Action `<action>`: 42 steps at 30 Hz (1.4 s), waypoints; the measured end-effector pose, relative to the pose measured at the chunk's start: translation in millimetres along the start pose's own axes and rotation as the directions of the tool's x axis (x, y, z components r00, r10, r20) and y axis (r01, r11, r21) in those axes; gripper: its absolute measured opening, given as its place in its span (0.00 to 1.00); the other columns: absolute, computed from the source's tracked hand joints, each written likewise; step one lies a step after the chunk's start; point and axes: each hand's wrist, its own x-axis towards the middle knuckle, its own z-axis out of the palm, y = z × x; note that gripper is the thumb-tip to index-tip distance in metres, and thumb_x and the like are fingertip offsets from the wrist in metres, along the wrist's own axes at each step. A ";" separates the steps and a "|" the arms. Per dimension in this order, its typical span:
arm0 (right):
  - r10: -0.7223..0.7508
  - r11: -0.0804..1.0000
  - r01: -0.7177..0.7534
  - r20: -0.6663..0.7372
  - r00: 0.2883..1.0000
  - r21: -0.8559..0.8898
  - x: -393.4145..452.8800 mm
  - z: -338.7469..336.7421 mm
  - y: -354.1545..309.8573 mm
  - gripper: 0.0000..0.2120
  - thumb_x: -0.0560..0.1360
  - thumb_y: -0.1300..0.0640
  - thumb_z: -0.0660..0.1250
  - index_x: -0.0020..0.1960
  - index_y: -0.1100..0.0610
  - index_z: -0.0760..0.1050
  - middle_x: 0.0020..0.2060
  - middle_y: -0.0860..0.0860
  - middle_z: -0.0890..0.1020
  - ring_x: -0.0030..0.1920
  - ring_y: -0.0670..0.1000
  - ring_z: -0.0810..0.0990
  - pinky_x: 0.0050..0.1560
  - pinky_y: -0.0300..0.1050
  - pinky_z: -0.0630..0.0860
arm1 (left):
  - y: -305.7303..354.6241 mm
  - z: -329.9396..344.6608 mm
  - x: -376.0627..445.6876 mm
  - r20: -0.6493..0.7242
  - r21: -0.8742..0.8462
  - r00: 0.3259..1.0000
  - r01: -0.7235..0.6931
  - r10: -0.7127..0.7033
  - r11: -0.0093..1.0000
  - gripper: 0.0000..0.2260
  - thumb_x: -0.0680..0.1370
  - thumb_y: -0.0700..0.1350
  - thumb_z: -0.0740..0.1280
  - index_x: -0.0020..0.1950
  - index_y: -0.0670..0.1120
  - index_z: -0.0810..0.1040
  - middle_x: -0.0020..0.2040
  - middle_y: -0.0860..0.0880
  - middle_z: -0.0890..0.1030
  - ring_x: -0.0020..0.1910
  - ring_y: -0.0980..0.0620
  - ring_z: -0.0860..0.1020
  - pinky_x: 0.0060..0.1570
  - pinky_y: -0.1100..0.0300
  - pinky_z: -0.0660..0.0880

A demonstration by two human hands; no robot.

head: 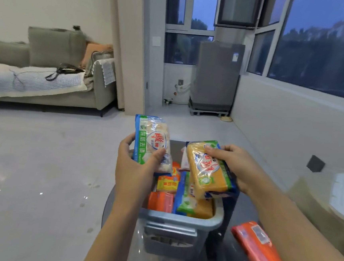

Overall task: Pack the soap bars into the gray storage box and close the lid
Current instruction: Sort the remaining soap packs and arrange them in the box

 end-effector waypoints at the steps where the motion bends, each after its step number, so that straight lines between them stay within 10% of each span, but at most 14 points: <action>1: -0.003 1.000 0.003 -0.004 1.000 -0.006 6.6 9.0 0.0 0.21 0.65 0.53 0.76 0.52 0.57 0.71 0.35 0.54 0.85 0.33 0.53 0.85 0.28 0.45 0.79 | -2.2 -4.0 3.1 -0.008 -0.006 1.000 0.009 -0.009 1.000 0.25 0.69 0.46 0.75 0.59 0.59 0.67 0.48 0.59 0.79 0.40 0.67 0.81 0.30 0.68 0.78; 9: -0.074 0.957 0.087 0.057 0.996 -0.278 56.8 69.1 -3.6 0.27 0.71 0.53 0.71 0.64 0.45 0.61 0.50 0.55 0.80 0.36 0.50 0.83 0.23 0.38 0.74 | -19.2 -19.4 13.3 -0.046 -0.052 0.994 0.093 -0.096 0.994 0.25 0.69 0.45 0.75 0.60 0.59 0.68 0.51 0.55 0.81 0.42 0.57 0.84 0.31 0.65 0.79; 17: 0.083 0.769 0.039 0.160 0.984 -0.638 90.8 101.4 -16.4 0.10 0.72 0.60 0.69 0.48 0.58 0.68 0.45 0.60 0.79 0.44 0.59 0.82 0.38 0.52 0.81 | -29.1 -26.1 18.1 -0.053 -0.141 0.987 0.140 -0.149 0.980 0.24 0.69 0.43 0.75 0.58 0.57 0.70 0.49 0.53 0.82 0.40 0.60 0.84 0.29 0.67 0.78; 26: 0.021 0.543 0.237 0.296 0.955 -0.805 109.5 90.0 -12.4 0.11 0.68 0.53 0.72 0.40 0.53 0.70 0.40 0.50 0.78 0.38 0.47 0.76 0.32 0.39 0.70 | -35.9 -28.4 20.3 -0.099 -0.166 0.980 0.157 -0.174 0.974 0.24 0.68 0.46 0.75 0.59 0.58 0.69 0.49 0.55 0.81 0.41 0.61 0.83 0.31 0.64 0.79; 31: 0.076 0.331 0.338 0.382 0.921 -0.881 119.2 81.7 -9.9 0.15 0.71 0.46 0.68 0.54 0.51 0.70 0.45 0.46 0.77 0.43 0.47 0.77 0.37 0.39 0.70 | -35.8 -27.7 19.1 -0.093 -0.150 0.979 0.166 -0.181 0.975 0.24 0.68 0.46 0.75 0.59 0.59 0.69 0.49 0.56 0.81 0.40 0.61 0.83 0.30 0.66 0.78; 39: -0.099 0.200 0.304 0.289 0.952 -0.931 138.3 90.8 17.1 0.14 0.69 0.48 0.71 0.52 0.52 0.81 0.48 0.49 0.84 0.47 0.49 0.79 0.50 0.45 0.75 | -35.8 -27.6 19.0 -0.054 -0.159 0.981 0.175 -0.186 0.972 0.24 0.69 0.43 0.75 0.60 0.56 0.69 0.49 0.55 0.81 0.40 0.62 0.83 0.28 0.67 0.77; 42: -0.130 0.322 0.304 0.276 0.952 -0.897 140.4 89.3 22.7 0.11 0.70 0.52 0.71 0.51 0.52 0.82 0.50 0.50 0.83 0.47 0.48 0.79 0.47 0.42 0.76 | -34.8 -28.3 18.8 -0.040 -0.156 0.981 0.180 -0.188 0.971 0.24 0.69 0.44 0.75 0.60 0.57 0.69 0.49 0.56 0.80 0.41 0.63 0.83 0.28 0.67 0.77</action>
